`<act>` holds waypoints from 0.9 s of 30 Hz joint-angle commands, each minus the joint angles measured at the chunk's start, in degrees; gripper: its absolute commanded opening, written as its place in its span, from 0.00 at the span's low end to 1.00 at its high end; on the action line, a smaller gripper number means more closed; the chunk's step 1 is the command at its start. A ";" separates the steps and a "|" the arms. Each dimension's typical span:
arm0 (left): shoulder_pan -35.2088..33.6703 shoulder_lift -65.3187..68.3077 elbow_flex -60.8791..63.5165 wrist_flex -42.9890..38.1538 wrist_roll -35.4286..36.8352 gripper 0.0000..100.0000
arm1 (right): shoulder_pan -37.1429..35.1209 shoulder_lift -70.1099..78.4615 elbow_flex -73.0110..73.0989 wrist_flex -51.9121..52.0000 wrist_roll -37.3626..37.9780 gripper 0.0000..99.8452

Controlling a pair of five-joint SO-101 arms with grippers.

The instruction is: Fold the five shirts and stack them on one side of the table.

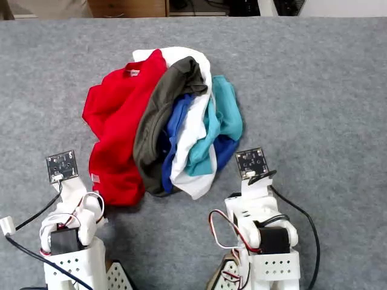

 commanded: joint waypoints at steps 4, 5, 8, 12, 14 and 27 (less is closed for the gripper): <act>-3.78 -0.40 -5.27 -4.48 0.09 0.02 | -0.48 -4.88 0.13 0.18 -0.35 0.00; -5.54 -0.40 -7.30 -7.03 0.00 0.02 | -0.48 -4.88 0.13 0.18 -0.35 0.00; -8.00 0.04 -12.13 -14.51 -1.76 0.02 | -0.48 -4.88 0.13 0.18 -0.35 0.00; -8.00 0.13 -20.22 -13.36 -5.54 0.02 | -0.48 -4.88 0.13 0.18 -0.35 0.00; -8.09 0.22 -24.00 -11.69 -7.30 0.02 | -0.48 -4.88 0.13 0.18 -0.35 0.00; -7.74 38.11 -54.15 4.31 -5.80 0.02 | -0.48 -4.88 0.13 0.18 -0.35 0.00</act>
